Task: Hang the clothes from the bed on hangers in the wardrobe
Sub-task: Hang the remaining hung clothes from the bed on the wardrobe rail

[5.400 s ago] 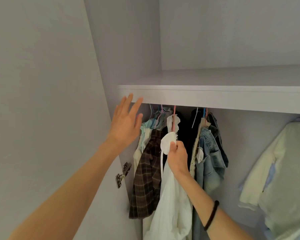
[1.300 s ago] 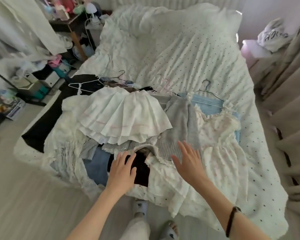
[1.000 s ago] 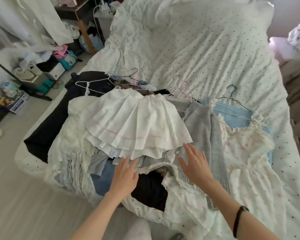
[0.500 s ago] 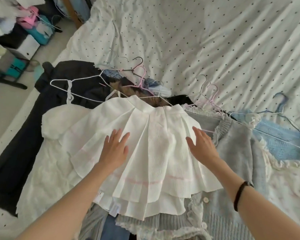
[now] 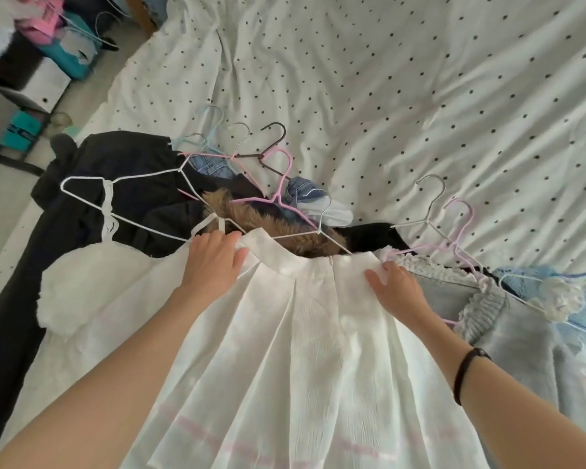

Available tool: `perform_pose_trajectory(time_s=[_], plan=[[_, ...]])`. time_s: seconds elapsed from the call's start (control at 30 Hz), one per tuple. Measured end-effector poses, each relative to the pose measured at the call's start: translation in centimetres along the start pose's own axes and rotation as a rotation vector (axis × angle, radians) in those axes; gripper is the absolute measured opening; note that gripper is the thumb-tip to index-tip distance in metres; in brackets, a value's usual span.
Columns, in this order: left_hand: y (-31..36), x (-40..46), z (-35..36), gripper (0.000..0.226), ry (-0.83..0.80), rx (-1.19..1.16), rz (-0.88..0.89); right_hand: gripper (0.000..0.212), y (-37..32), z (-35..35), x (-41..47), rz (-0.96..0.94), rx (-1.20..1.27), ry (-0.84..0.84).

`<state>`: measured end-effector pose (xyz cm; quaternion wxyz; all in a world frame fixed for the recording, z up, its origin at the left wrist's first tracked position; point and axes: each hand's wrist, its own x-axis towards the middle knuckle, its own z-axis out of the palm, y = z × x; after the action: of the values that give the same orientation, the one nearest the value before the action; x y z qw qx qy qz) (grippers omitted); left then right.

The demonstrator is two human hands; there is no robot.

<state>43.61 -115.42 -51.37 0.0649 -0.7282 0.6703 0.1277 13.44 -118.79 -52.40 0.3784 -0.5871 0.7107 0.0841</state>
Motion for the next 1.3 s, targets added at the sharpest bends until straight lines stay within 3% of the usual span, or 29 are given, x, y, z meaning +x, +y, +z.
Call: perform_pose_trajectory(time_s=[0.13, 0.33, 0.47, 0.53, 0.67, 0.87, 1.0, 1.13, 1.2, 1.3], plan=[[0.7, -1.2, -1.0, 0.039, 0.023, -0.060, -0.078, 0.048, 0.7, -0.8, -0.8, 0.011, 0.114, -0.020], [3.1, -4.2, -2.9, 0.043, -0.145, -0.149, -0.193, 0.032, 3.1, -2.1, -5.3, 0.067, 0.234, -0.017], [5.7, -8.5, -4.7, 0.038, -0.040, -0.167, -0.172, 0.023, 5.7, -3.1, -10.3, 0.059, 0.355, 0.073], [7.1, -11.0, -6.0, 0.035, 0.032, -0.180, -0.120, 0.031, 6.9, -4.3, -12.9, 0.038, 0.369, 0.119], [10.3, -15.7, -8.8, 0.040, -0.020, -0.216, -0.053, 0.027, 9.4, -7.0, -19.4, 0.037, 0.353, 0.262], [16.8, -21.0, -14.6, 0.046, 0.089, -0.345, 0.227, 0.028, 15.1, -10.6, -31.4, 0.048, 0.404, 0.584], [22.9, -24.1, -18.0, 0.059, 0.211, -0.433, 0.554, 0.029, 19.6, -11.5, -40.7, 0.127, 0.417, 0.830], [28.3, -27.7, -18.6, 0.085, 0.100, -0.462, 0.786, 0.037, 23.0, -9.6, -50.9, 0.267, 0.423, 1.073], [30.7, -30.3, -18.6, 0.085, -0.002, -0.449, 0.866, 0.038, 23.9, -7.9, -56.1, 0.354, 0.441, 1.170], [34.0, -35.1, -18.8, 0.071, 0.014, -0.528, 1.002, 0.032, 24.9, -4.8, -63.3, 0.472, 0.465, 1.289]])
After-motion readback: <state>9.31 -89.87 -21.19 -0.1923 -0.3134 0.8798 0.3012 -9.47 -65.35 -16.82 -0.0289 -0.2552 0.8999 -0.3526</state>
